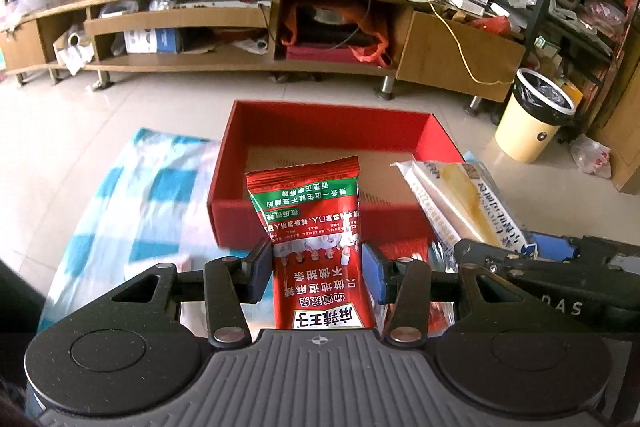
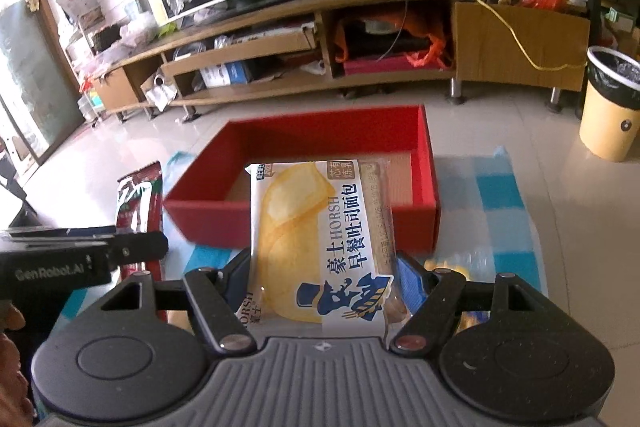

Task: Organize snacks
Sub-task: 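Lift and carry the bread packet and red sachet over the red box with both tools, then open both tools to drop the bread packet and sachet into the red box, then move both open tools back over the remaining snacks, then grasp the brown bread bag with the left tool while the right tool grasps the silver foil packet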

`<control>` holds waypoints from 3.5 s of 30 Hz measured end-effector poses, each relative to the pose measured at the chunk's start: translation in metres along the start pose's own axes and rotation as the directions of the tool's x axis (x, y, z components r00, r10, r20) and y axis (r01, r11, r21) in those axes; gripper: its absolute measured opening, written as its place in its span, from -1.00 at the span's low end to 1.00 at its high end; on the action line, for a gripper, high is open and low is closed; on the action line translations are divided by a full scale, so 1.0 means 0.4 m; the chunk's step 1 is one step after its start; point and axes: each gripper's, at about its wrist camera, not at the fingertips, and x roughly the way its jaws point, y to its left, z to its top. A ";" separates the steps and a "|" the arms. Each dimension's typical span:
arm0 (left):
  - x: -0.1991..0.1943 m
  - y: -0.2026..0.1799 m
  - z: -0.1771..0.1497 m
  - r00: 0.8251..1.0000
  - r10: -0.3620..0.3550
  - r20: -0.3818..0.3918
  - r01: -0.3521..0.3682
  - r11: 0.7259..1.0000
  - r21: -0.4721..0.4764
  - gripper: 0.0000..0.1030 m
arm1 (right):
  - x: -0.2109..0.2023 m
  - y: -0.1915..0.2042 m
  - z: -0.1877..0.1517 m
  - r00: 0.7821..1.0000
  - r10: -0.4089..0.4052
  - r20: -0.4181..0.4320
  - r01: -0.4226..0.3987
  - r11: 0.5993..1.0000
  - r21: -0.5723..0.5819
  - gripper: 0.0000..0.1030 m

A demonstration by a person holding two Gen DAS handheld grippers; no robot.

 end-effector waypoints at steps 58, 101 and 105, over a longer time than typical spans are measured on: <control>0.061 0.142 -0.021 0.988 0.124 -0.089 -0.127 0.991 -0.030 0.63 | 0.120 0.085 0.006 0.996 -0.067 -0.054 0.060 0.992 -0.114 0.35; 0.025 0.101 -0.317 0.940 0.102 -0.325 -0.148 0.982 -0.119 0.06 | -0.048 -0.171 -0.175 0.972 -0.162 -0.169 0.192 0.964 0.185 0.35; 0.011 0.100 -0.312 0.949 0.070 -0.308 -0.111 0.987 -0.119 0.05 | -0.016 -0.129 -0.158 0.973 -0.147 -0.175 0.162 0.984 0.069 0.35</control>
